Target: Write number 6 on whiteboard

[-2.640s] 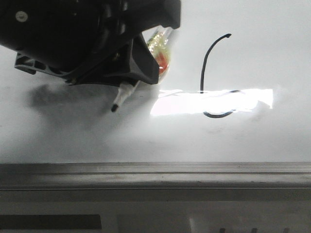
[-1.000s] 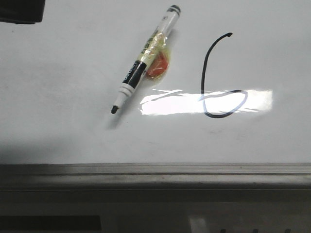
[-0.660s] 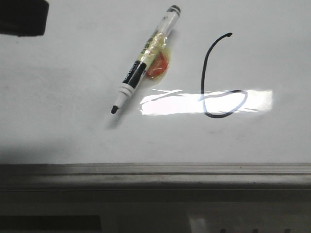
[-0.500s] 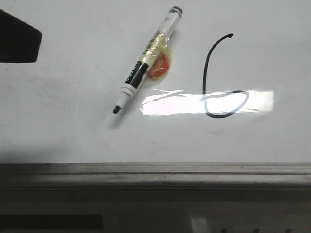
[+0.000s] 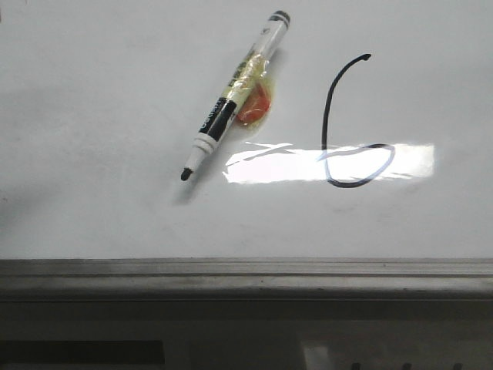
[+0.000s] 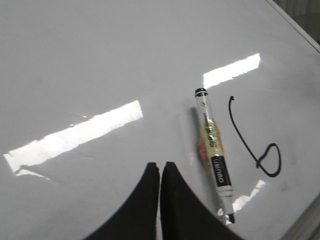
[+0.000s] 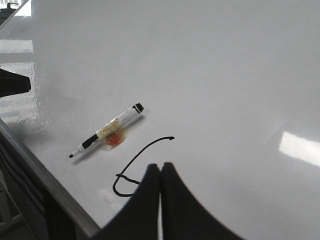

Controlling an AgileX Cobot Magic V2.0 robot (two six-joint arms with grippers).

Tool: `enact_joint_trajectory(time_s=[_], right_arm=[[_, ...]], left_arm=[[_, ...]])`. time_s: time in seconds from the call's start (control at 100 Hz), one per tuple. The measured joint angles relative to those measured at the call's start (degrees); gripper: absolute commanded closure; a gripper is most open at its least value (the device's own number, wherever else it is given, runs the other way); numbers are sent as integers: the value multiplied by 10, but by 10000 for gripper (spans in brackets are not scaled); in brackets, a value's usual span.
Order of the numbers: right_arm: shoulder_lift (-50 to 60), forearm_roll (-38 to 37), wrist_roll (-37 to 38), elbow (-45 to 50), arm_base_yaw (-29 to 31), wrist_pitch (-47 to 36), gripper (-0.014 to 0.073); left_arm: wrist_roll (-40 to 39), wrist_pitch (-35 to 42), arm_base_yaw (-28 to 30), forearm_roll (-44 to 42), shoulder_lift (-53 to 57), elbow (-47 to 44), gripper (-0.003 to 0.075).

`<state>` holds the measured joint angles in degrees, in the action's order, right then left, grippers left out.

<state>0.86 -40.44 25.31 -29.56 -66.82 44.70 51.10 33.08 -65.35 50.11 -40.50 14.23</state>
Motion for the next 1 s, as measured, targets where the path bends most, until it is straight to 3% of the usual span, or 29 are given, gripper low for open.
enact_joint_trajectory(time_s=[0.24,0.39,0.62,0.77,1.0], right_arm=[[0,0,0,0,0,0,657],[0,0,0,0,0,0,657],[0,0,0,0,0,0,657],[0,0,0,0,0,0,657],[0,0,0,0,0,0,657]], left_arm=[[-37,-7,86,-81,109,-30,741],[-119,-51,180,-139,184,-64,741],[-334,-254,385,-284,307,-126,741],[-493,-383,488,-384,379,-143,741],[-549,-522,557,-434,408,-143,741]])
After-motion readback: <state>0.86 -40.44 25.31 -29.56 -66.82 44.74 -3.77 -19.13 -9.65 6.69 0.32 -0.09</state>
